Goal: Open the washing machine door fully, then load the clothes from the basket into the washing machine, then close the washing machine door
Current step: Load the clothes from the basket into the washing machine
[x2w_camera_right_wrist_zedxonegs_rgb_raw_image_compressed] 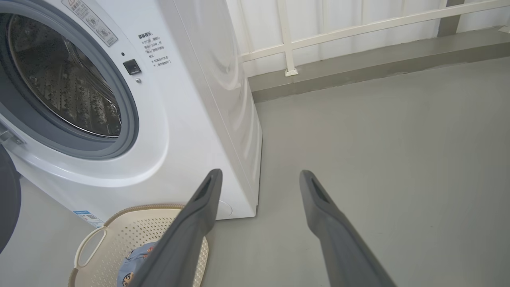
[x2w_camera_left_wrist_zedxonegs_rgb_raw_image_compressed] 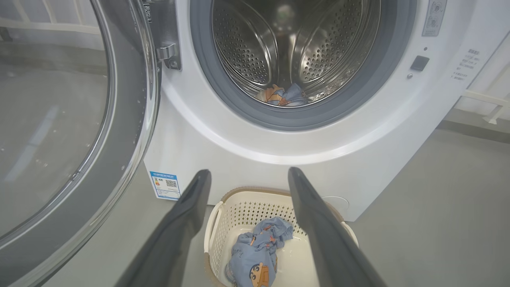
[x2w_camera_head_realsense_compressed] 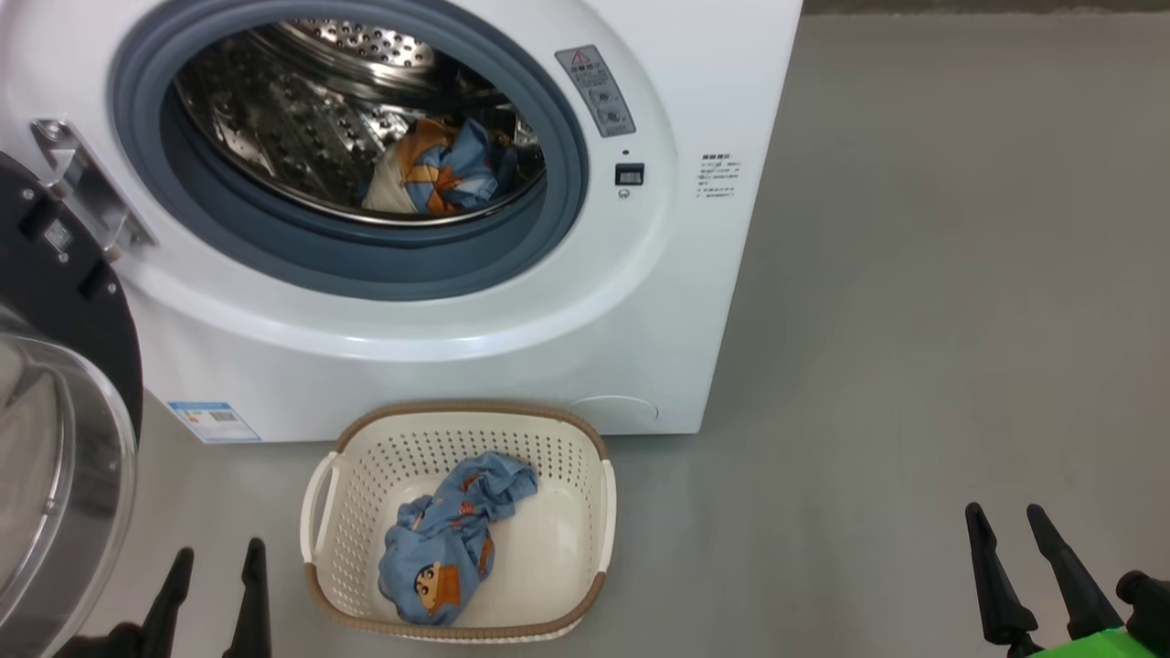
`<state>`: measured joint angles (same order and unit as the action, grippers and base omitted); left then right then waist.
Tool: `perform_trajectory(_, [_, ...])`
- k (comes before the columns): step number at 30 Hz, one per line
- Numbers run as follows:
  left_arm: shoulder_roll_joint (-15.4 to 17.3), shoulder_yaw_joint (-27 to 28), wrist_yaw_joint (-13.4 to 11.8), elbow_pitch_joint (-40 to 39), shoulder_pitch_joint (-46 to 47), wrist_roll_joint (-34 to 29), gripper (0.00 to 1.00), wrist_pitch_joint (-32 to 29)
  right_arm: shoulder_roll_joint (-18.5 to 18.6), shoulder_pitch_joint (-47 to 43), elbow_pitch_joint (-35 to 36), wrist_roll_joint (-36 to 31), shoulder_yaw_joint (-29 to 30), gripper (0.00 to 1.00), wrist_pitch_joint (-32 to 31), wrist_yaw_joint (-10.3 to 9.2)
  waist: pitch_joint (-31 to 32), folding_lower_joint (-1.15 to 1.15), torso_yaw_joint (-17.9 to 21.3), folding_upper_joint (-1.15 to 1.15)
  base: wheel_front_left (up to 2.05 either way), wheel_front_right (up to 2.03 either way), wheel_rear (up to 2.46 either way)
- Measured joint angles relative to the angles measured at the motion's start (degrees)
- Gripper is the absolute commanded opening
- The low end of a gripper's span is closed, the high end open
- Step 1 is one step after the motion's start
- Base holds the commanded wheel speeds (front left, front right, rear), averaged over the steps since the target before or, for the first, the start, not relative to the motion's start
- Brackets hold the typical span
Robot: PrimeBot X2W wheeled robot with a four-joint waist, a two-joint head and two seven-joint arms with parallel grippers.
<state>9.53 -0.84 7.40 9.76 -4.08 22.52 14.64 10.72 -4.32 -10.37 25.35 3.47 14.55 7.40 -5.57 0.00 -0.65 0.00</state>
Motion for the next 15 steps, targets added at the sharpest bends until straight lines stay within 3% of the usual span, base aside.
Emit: perform_trajectory(15, [1.6,-4.9,0.0,7.3,9.4,2.7,1.0,0.0,-1.6,4.6,1.0,-0.5,-0.6,1.0,0.0,0.0,-6.0,0.0,0.5,0.0,0.0,0.0,0.0])
